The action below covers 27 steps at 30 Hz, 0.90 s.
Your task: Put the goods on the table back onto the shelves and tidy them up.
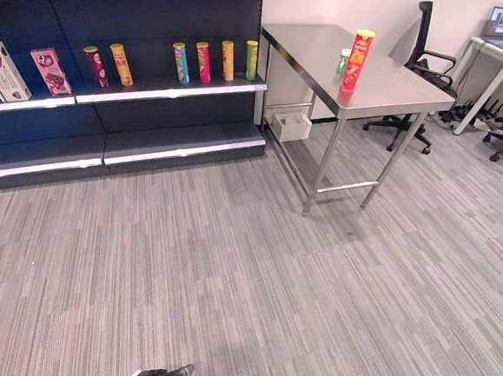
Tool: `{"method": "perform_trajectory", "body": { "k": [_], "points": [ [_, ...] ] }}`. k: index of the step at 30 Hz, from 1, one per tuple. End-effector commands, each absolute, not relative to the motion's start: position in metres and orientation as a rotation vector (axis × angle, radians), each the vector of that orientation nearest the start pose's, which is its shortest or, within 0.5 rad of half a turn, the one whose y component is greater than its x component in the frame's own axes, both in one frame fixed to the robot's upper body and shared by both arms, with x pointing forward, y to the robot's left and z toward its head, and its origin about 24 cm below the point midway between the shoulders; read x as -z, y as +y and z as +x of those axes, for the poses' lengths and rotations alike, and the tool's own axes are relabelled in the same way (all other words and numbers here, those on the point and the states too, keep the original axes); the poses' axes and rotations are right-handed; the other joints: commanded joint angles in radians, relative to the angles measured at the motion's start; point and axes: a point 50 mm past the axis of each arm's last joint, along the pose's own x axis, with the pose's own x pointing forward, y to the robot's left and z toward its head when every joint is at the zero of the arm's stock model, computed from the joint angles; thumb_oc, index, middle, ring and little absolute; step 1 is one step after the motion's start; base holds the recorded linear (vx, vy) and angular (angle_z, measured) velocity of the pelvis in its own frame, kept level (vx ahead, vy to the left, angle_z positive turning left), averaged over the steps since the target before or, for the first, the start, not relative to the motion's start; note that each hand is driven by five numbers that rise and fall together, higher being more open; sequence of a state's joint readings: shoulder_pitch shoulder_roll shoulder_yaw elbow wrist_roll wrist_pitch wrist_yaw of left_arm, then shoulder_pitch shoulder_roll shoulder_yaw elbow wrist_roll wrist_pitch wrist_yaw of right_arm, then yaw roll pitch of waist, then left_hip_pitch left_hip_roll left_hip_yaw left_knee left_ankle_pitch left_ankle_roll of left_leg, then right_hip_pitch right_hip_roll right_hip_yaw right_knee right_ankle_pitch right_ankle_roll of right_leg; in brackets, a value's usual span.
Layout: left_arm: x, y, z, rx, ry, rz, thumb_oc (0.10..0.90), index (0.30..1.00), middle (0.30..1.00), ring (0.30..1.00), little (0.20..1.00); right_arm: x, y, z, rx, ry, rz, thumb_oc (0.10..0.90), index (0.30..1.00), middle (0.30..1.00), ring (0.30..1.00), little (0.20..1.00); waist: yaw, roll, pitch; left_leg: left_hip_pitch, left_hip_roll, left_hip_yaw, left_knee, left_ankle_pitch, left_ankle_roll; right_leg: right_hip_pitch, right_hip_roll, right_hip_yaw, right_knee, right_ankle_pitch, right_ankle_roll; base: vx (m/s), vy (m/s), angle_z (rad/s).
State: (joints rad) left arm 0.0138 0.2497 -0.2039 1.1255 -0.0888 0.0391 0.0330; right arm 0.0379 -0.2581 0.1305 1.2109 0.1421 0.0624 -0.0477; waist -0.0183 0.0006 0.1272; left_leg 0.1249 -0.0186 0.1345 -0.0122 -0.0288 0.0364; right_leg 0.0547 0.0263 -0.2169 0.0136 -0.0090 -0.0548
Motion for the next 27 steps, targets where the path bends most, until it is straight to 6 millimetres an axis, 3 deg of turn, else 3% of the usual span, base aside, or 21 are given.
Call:
{"method": "perform_trajectory", "body": {
  "k": [1, 8, 12, 15, 16, 17, 18, 19, 20, 21, 22, 25, 27],
  "points": [
    [0.149, 0.236, 0.121, -0.081, 1.096, 0.258, 0.8, 0.9, 0.9, 0.9, 0.9, 0.152, -0.263, 0.097, 0.229, 1.219, -0.248, 0.8, 0.9, 0.9, 0.9, 0.9, -0.006, -0.021, 0.006, 0.033, 0.062, 0.023, -0.075, 0.011, -0.099, 0.1, -0.096, 0.018, -0.101, -0.012, 0.175, 0.0, 0.0, 0.0],
    [0.15, 0.242, 0.118, -0.112, 1.116, 0.272, 0.8, 0.9, 0.9, 0.9, 0.9, 0.15, -0.267, 0.1, 0.222, 1.207, -0.274, 0.8, 0.9, 0.9, 0.9, 0.9, -0.009, -0.018, 0.004, 0.045, 0.065, 0.019, -0.075, 0.011, -0.103, 0.108, -0.089, 0.019, -0.101, -0.026, 0.166, 0.05, -0.049, -0.01],
    [0.147, 0.244, 0.124, -0.126, 1.097, 0.249, 0.8, 0.9, 0.9, 0.9, 0.9, 0.147, -0.268, 0.107, 0.212, 1.19, -0.283, 0.8, 0.9, 0.9, 0.9, 0.9, -0.005, -0.026, 0.028, -0.008, 0.072, 0.007, 0.021, -0.014, -0.107, 0.101, -0.087, 0.021, -0.101, -0.025, 0.151, 0.03, -0.106, 0.04],
    [0.146, 0.245, 0.125, -0.156, 1.09, 0.219, 0.8, 0.9, 0.9, 0.9, 0.9, 0.146, -0.269, 0.111, 0.211, 1.18, -0.288, 0.8, 0.9, 0.9, 0.9, 0.9, 0.005, -0.04, 0.069, -0.12, 0.086, -0.019, 0.221, -0.03, -0.128, 0.094, -0.075, 0.016, -0.091, -0.04, 0.122, 0.02, -0.185, 0.1],
    [0.145, 0.245, 0.127, -0.162, 1.081, 0.209, 0.8, 0.9, 0.9, 0.9, 0.9, 0.146, -0.269, 0.111, 0.216, 1.173, -0.286, 0.8, 0.9, 0.9, 0.9, 0.9, 0.013, -0.044, 0.093, -0.184, 0.097, -0.041, 0.351, 0.0, -0.135, 0.109, -0.062, 0.019, -0.09, -0.049, 0.103, -0.02, -0.251, 0.29],
    [0.143, 0.243, 0.134, -0.176, 1.058, 0.193, 0.8, 0.9, 0.9, 0.9, 0.9, 0.144, -0.271, 0.115, 0.239, 1.156, -0.276, 0.8, 0.9, 0.9, 0.9, 0.9, 0.017, -0.05, 0.124, -0.286, 0.098, -0.073, 0.487, 0.094, -0.143, 0.111, -0.056, 0.008, -0.084, -0.051, 0.086, 0.03, -0.204, 0.32],
    [0.144, 0.243, 0.134, -0.179, 1.06, 0.195, 0.8, 0.9, 0.9, 0.9, 0.9, 0.143, -0.272, 0.115, 0.249, 1.153, -0.272, 0.8, 0.9, 0.9, 0.9, 0.9, 0.014, -0.056, 0.129, -0.321, 0.103, -0.069, 0.52, 0.1, -0.14, 0.112, -0.055, 0.002, -0.085, -0.057, 0.081, 0.14, -0.12, 0.2],
    [0.144, 0.242, 0.134, -0.176, 1.057, 0.192, 0.8, 0.9, 0.9, 0.9, 0.9, 0.143, -0.273, 0.115, 0.26, 1.151, -0.266, 0.8, 0.9, 0.9, 0.9, 0.9, 0.022, -0.054, 0.124, -0.364, 0.099, -0.051, 0.467, 0.075, -0.125, 0.125, -0.049, -0.004, -0.094, -0.071, 0.088, 0.32, 0.015, 0.04],
    [0.145, 0.241, 0.129, -0.175, 1.067, 0.188, 0.8, 0.9, 0.9, 0.9, 0.9, 0.143, -0.275, 0.114, 0.26, 1.15, -0.269, 0.8, 0.9, 0.9, 0.9, 0.9, 0.035, -0.051, 0.114, -0.377, 0.1, -0.037, 0.339, 0.064, -0.116, 0.131, -0.047, -0.001, -0.101, -0.087, 0.101, 0.29, 0.046, -0.08],
    [0.145, 0.241, 0.129, -0.175, 1.067, 0.188, 0.8, 0.9, 0.9, 0.9, 0.9, 0.143, -0.275, 0.114, 0.26, 1.151, -0.269, 0.8, 0.9, 0.9, 0.9, 0.9, 0.036, -0.053, 0.115, -0.371, 0.098, -0.034, 0.333, 0.066, -0.116, 0.133, -0.05, 0.001, -0.101, -0.088, 0.102, 0.39, 0.134, -0.46],
    [0.145, 0.241, 0.128, -0.179, 1.063, 0.182, 0.8, 0.9, 0.9, 0.9, 0.9, 0.141, -0.276, 0.116, 0.259, 1.142, -0.279, 0.8, 0.9, 0.9, 0.9, 0.9, 0.06, -0.028, 0.111, -0.39, 0.115, -0.041, 0.118, 0.185, -0.137, 0.159, -0.031, 0.011, -0.101, -0.115, 0.111, 0.34, 0.124, -0.46],
    [0.146, 0.242, 0.126, -0.193, 1.062, 0.176, 0.8, 0.9, 0.9, 0.9, 0.9, 0.139, -0.276, 0.121, 0.261, 1.119, -0.282, 0.8, 0.9, 0.9, 0.9, 0.9, 0.09, -0.022, 0.115, -0.431, 0.125, -0.022, -0.044, 0.25, -0.168, 0.218, -0.027, 0.037, -0.101, -0.159, 0.121, 0.4, 0.15, -0.08],
    [0.148, 0.246, 0.115, -0.213, 1.092, 0.17, 0.8, 0.9, 0.9, 0.9, 0.9, 0.141, -0.272, 0.121, 0.237, 1.124, -0.286, 0.8, 0.9, 0.9, 0.9, 0.9, 0.099, -0.016, 0.086, -0.4, 0.132, -0.005, -0.073, 0.268, -0.163, 0.243, -0.025, 0.058, -0.101, -0.177, 0.134, 0.44, 0.227, -0.47]
  ]
}}
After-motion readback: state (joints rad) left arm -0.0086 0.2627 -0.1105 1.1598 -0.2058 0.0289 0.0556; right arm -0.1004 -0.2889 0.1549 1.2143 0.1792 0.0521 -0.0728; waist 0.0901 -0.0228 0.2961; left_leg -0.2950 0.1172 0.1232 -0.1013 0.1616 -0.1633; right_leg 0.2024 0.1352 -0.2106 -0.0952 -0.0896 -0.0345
